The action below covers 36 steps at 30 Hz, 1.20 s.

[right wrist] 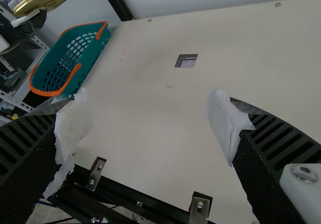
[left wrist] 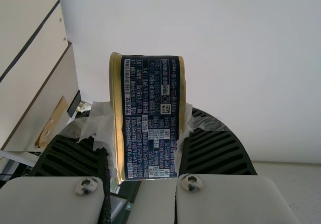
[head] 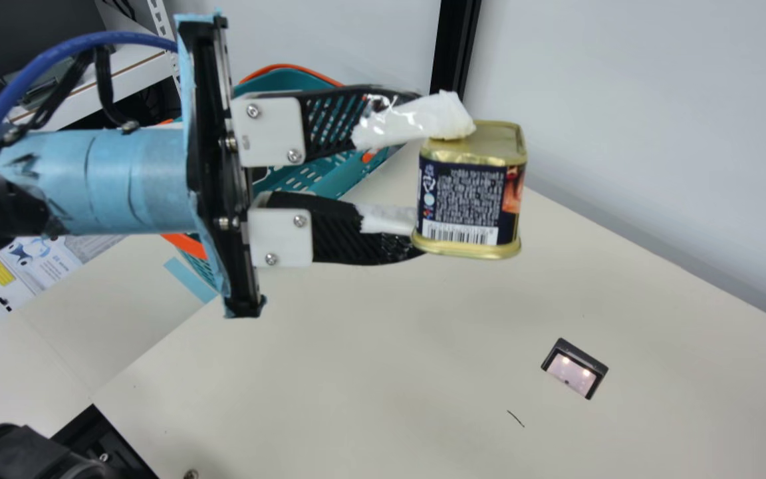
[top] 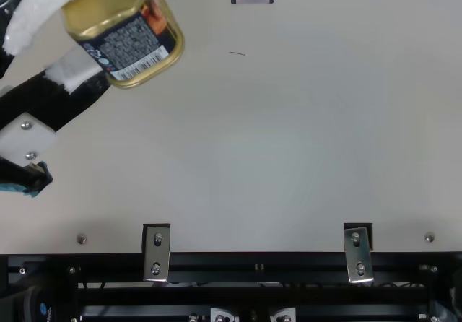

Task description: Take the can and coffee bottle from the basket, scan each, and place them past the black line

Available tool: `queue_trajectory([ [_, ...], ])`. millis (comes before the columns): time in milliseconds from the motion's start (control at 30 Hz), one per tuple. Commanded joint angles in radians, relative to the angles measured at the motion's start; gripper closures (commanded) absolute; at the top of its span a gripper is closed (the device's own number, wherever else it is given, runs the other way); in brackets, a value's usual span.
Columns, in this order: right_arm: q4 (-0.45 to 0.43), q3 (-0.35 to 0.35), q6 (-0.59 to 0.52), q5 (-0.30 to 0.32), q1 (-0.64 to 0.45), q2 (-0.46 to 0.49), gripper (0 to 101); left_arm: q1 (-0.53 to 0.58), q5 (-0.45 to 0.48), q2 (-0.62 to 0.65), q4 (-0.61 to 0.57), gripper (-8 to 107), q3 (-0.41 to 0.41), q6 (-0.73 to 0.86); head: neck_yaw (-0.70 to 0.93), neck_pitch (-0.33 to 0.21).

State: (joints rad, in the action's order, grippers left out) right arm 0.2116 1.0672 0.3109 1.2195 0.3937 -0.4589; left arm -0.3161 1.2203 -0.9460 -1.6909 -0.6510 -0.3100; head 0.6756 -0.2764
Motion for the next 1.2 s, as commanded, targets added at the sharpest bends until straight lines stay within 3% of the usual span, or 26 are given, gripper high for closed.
queue_trajectory([
  [0,0.0,0.0,0.0,0.0,0.0,0.0,0,0.0,0.0,0.0,0.0,89,0.0,0.0,0.017,-0.019],
  [600,0.0,0.0,0.0,0.0,0.0,0.0,0,0.0,-0.003,-0.004,0.002,89,0.0,0.008,0.017,-0.019],
  [767,0.0,0.0,0.0,0.0,0.0,0.0,0,-0.038,-0.034,-0.079,0.08,89,-0.069,0.129,0.017,-0.019],
  [967,0.0,0.0,0.0,0.0,0.0,0.0,0,0.082,-0.27,-0.139,0.271,89,-0.186,0.337,0.017,-0.019],
  [1167,0.0,0.0,0.0,0.0,0.0,0.001,0,0.282,-0.609,-0.227,0.51,89,-0.284,0.564,0.017,-0.019],
])
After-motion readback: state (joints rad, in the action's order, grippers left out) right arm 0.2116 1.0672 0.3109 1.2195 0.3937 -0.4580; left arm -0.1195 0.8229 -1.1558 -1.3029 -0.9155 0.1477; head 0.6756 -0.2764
